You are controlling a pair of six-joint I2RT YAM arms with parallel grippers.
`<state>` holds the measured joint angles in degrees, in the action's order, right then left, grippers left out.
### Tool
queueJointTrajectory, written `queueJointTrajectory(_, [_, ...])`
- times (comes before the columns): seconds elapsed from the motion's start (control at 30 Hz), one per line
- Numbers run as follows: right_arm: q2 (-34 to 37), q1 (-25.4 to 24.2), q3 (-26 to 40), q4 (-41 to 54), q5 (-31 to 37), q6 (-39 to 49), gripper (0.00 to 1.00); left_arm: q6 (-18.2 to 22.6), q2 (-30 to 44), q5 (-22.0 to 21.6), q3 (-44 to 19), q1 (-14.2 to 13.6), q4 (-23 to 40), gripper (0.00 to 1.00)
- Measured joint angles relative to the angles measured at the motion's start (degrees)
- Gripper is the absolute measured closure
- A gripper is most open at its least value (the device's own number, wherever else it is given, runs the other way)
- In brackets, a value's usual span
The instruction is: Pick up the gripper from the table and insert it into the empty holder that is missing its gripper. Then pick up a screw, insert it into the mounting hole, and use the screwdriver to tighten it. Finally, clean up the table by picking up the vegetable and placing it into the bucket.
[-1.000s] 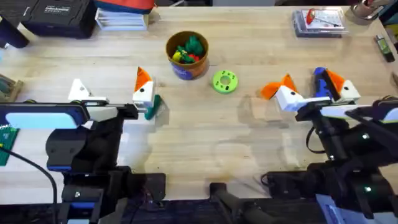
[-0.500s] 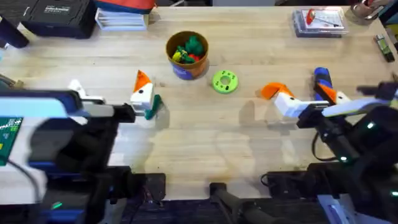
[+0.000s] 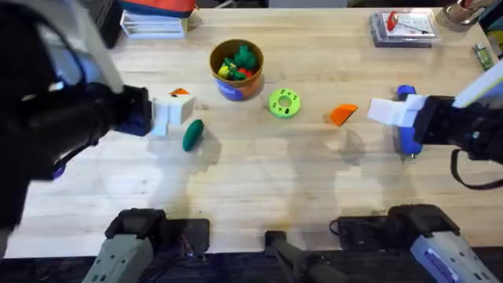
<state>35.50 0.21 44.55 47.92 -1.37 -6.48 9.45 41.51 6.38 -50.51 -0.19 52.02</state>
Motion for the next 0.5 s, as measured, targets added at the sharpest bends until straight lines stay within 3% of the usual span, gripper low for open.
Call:
queueJointTrajectory(0.27, [2.0, 0.0, 0.0, 0.5, 1.9, 0.0, 0.007, 0.5, 10.1, 1.2, -0.1, 0.0, 4.7, 0.008])
queueJointTrajectory(0.5, [2.0, 0.0, 0.0, -0.1, 2.2, 0.1, 0.007, 0.6, 22.4, 1.4, -0.1, -0.1, 1.7, 0.008])
